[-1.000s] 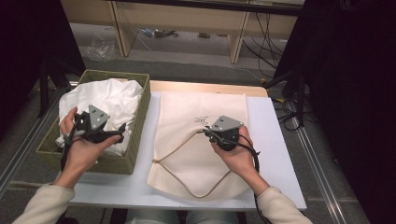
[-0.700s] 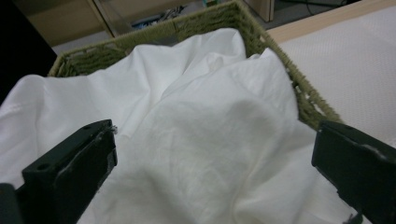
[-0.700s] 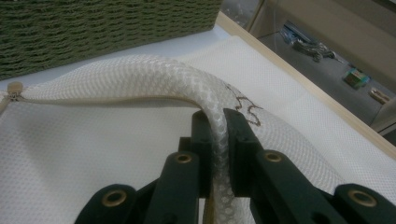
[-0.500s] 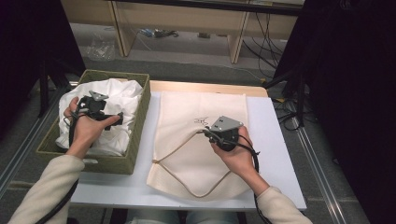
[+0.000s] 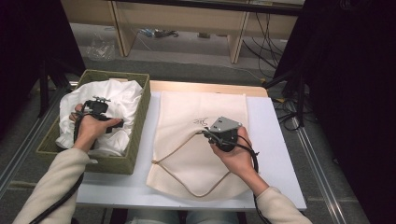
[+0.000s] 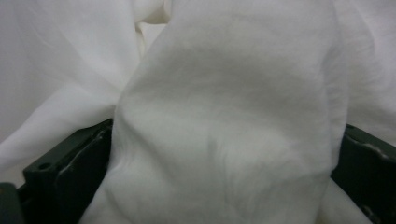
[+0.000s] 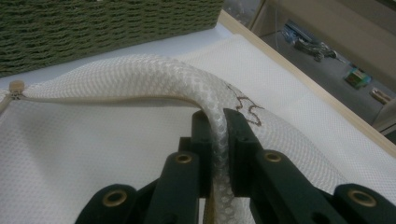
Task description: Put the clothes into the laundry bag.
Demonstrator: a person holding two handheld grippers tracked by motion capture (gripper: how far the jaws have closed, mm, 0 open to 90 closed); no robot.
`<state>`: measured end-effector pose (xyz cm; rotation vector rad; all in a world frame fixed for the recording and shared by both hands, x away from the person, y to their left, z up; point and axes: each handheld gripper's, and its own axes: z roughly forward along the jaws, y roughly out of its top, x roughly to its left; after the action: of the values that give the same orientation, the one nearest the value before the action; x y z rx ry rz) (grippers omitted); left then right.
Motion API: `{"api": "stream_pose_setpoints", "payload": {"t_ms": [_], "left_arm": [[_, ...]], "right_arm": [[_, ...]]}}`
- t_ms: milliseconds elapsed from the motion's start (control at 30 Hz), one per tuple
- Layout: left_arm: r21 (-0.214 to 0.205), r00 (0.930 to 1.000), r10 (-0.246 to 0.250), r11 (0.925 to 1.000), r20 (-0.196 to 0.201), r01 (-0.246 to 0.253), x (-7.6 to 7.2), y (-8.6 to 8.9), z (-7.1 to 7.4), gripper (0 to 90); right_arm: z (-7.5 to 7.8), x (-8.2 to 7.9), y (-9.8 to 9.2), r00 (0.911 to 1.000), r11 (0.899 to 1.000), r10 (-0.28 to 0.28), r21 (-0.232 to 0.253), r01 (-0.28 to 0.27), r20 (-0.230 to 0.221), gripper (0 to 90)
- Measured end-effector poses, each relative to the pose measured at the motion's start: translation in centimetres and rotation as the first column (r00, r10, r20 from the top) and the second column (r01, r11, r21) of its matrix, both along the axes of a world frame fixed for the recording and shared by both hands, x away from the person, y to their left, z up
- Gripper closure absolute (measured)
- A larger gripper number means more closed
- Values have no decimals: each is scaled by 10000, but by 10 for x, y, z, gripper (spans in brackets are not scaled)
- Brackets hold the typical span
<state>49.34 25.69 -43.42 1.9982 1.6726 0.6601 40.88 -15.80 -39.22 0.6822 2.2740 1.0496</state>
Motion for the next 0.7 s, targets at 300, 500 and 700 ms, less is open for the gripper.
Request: {"api": "stream_pose_setpoints", "payload": {"t_ms": [300, 500, 700], "left_arm": [[363, 9963, 152, 9993, -851, -122, 4, -2, -10, 341], [429, 9941, -147, 9989, -1075, 194, 6, -3, -11, 599], [-70, 9958, -150, 9999, -907, 144, 5, 2, -5, 738]], "right_arm": [[0, 0, -1, 10000, 10000, 44, -20, -44, 0, 839], [0, -1, 0, 10000, 9999, -92, 48, 92, -38, 841], [0, 1, -1, 10000, 10000, 25, 5, -25, -6, 843]]}}
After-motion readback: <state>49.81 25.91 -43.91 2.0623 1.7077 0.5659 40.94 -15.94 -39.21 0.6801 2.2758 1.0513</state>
